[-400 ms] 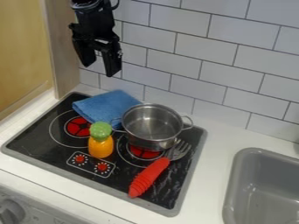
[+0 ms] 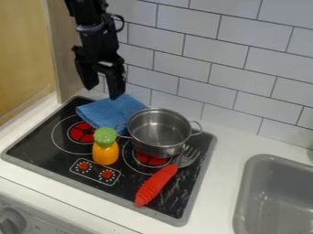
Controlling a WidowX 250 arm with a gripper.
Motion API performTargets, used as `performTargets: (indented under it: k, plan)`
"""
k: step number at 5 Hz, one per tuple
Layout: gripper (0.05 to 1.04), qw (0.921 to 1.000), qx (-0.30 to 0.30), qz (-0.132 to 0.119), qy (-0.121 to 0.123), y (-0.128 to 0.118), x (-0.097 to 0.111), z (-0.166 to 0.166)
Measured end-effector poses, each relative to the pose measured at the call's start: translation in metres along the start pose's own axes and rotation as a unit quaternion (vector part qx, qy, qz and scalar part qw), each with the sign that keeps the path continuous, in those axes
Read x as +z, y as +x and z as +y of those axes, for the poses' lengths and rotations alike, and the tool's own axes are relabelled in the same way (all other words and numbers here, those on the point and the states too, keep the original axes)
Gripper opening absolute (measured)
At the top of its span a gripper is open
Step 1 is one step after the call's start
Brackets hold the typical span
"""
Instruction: Push the blue cloth to the upper right of the burner
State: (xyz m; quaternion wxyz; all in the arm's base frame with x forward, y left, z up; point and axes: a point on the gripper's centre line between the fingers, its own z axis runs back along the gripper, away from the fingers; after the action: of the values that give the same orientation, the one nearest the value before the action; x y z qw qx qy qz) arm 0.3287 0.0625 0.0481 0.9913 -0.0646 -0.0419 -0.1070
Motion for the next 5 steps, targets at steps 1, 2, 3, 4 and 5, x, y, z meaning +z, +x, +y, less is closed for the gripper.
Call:
performTargets:
  k: [1, 2, 3, 4, 5]
  plan:
    - [0.999, 0.9998, 0.015, 0.014, -0.001, -0.003, -0.014, 0.004]
    - [0.999, 0.9995, 0.028, 0.016, 0.001, 0.002, -0.021, 0.007]
    - [0.999, 0.9993, 0.035, 0.014, 0.007, 0.008, -0.025, 0.011]
    - [0.999, 0.9991, 0.038, 0.014, 0.012, 0.009, -0.027, 0.013]
    - [0.999, 0.9993, 0.029, 0.013, 0.021, 0.009, -0.029, 0.016]
